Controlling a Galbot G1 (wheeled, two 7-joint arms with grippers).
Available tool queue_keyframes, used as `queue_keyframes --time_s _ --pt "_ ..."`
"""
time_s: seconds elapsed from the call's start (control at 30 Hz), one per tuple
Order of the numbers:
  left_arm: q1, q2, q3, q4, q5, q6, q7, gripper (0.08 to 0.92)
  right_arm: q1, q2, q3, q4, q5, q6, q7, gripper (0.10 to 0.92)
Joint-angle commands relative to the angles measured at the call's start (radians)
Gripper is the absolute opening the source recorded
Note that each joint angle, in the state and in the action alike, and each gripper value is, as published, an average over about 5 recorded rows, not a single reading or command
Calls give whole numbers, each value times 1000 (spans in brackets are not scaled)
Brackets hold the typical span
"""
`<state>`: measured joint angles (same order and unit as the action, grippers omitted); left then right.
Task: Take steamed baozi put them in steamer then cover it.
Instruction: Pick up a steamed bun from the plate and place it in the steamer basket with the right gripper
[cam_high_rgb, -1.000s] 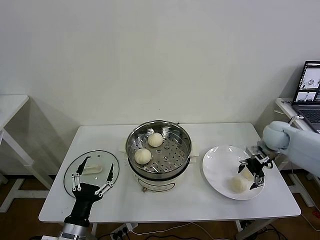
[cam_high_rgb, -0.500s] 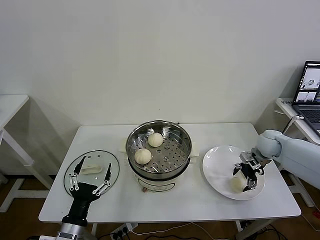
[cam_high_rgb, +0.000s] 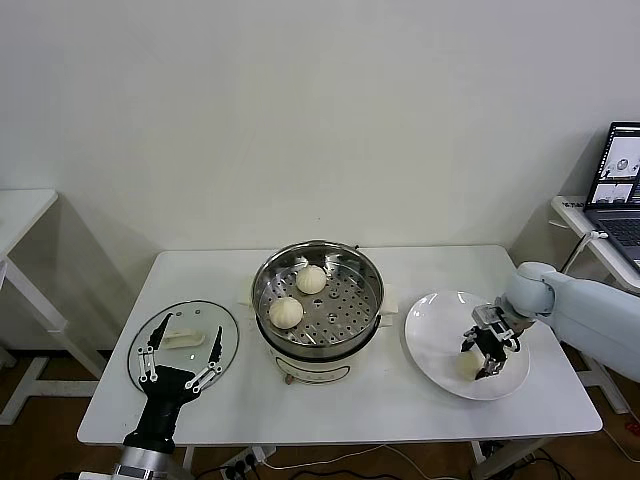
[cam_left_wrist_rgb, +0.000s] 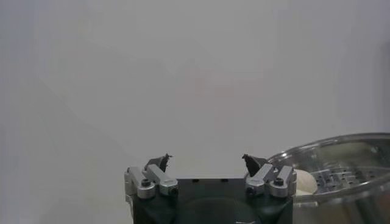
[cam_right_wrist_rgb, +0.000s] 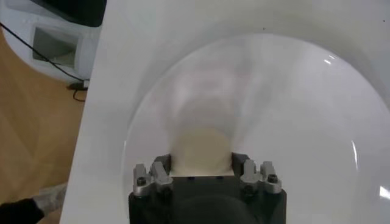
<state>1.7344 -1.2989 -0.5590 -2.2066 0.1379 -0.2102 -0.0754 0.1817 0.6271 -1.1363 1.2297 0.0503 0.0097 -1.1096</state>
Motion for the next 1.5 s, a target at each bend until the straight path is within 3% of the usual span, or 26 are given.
queue_keyframes --time_s 0.03,0.33,0.6,1.03,1.5 --pt "-3 4 3 -2 -1 3 0 823 180 30 66 65 -32 95 -100 622" --pt "2 8 8 -13 -1 4 0 823 551 282 -18 105 34 405 -153 629" --pt "8 8 10 -20 -1 1 0 823 570 460 -33 159 -11 558 -117 636" --pt "-4 8 1 -14 -6 -1 -1 823 368 497 -72 258 -240 729 -71 636" --pt "-4 6 -3 -15 -7 -4 -2 823 258 498 -48 229 -350 768 -57 645"
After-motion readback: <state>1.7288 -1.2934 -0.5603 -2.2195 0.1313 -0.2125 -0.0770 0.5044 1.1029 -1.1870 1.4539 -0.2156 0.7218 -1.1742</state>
